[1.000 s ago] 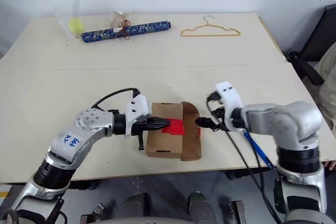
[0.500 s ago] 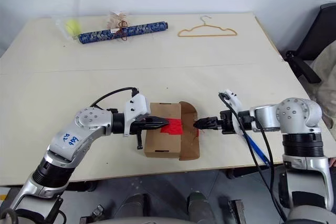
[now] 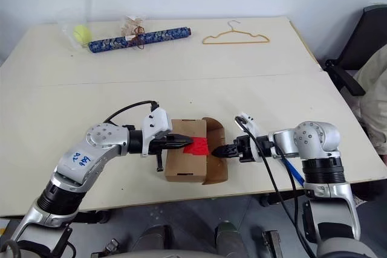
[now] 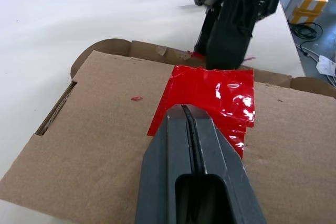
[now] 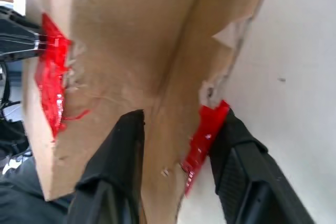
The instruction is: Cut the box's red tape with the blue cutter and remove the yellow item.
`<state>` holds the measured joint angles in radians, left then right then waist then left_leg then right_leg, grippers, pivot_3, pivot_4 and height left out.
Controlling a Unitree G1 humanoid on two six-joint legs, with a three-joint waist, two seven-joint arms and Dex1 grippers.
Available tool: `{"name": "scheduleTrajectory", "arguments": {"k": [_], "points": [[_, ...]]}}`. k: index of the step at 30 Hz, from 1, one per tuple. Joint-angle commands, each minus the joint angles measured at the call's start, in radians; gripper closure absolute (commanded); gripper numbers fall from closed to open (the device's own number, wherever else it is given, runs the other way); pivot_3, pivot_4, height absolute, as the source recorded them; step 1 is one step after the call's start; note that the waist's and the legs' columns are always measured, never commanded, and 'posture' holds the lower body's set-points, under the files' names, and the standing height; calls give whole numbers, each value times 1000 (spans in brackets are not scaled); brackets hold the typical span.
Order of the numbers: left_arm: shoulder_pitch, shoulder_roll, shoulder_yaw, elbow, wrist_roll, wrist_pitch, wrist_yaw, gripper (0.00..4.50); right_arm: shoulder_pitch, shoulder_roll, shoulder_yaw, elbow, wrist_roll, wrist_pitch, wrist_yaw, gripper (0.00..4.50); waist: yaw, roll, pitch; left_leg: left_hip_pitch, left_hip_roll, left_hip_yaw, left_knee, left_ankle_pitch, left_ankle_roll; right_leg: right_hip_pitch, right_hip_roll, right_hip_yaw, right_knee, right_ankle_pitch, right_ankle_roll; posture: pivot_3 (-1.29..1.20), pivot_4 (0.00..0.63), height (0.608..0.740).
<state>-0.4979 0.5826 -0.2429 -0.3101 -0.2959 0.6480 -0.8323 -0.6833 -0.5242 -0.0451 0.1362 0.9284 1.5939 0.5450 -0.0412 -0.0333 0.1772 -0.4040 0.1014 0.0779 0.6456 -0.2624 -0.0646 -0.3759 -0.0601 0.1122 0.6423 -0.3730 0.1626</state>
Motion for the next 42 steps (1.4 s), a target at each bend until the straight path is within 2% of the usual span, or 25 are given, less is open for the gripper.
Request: {"name": "scheduleTrajectory", "arguments": {"k": [1,7,10,13,14,20,22,25,28,33,39,42], "points": [[18,3,-11,31,18,11,3,4500,4,31,29,-4,-24,-2,17,2608,-2,0,0,0,0,0,0,0,0,0,0,0,0,0,0,0,150,740],[17,0,-13,33,17,6,3,4500,-3,74,58,17,-75,-20,29,2608,-13,0,0,0,0,0,0,0,0,0,0,0,0,0,0,0,150,740],[18,-4,-12,34,16,5,4,4500,-10,100,63,36,-104,-30,22,3248,-16,0,0,0,0,0,0,0,0,0,0,0,0,0,0,0,150,740],[22,-10,-5,32,10,8,7,4500,-11,124,49,25,-121,-27,18,4270,-18,0,0,0,0,0,0,0,0,0,0,0,0,0,0,0,150,740],[25,-11,-2,30,9,9,9,4500,-8,129,43,9,-121,-21,19,4483,-18,-2,-1,1,0,0,0,0,0,0,0,0,0,0,0,0,150,740],[33,-31,23,30,-8,21,20,4500,-2,114,10,-62,-134,13,9,4483,-18,-2,-1,0,1,0,-1,0,-1,0,1,0,0,0,0,0,150,740],[32,-56,55,31,-36,40,36,4500,-21,78,-17,-75,-121,18,6,4483,-15,0,0,0,1,0,-1,0,-1,0,1,0,0,0,0,0,150,740],[34,-103,93,36,-76,64,55,4500,-69,-44,-20,-110,-58,20,29,4483,-7,7,5,-2,0,0,-1,0,-1,-1,0,0,-2,0,0,0,150,740],[31,-165,100,52,-81,65,104,4500,-112,-184,32,-155,-18,20,60,4483,13,11,8,-4,-2,0,0,-1,0,-1,-2,0,-5,0,1,0,150,740],[16,-274,114,102,-72,29,198,4500,-212,-320,103,-136,25,20,80,4483,15,11,8,-5,-1,0,-2,-2,-3,-1,-1,0,-12,1,1,0,150,740],[-19,-369,105,174,-42,-79,251,4500,-306,-384,197,-119,31,20,88,4483,15,10,8,-9,-1,0,-1,-3,-3,-3,-2,0,-15,1,2,0,150,740],[-14,-358,63,176,-10,-133,216,4500,-348,-387,231,-93,13,20,85,4483,14,10,8,-10,-1,0,-1,-3,-3,-4,-2,0,-15,1,2,0,150,740]]}}
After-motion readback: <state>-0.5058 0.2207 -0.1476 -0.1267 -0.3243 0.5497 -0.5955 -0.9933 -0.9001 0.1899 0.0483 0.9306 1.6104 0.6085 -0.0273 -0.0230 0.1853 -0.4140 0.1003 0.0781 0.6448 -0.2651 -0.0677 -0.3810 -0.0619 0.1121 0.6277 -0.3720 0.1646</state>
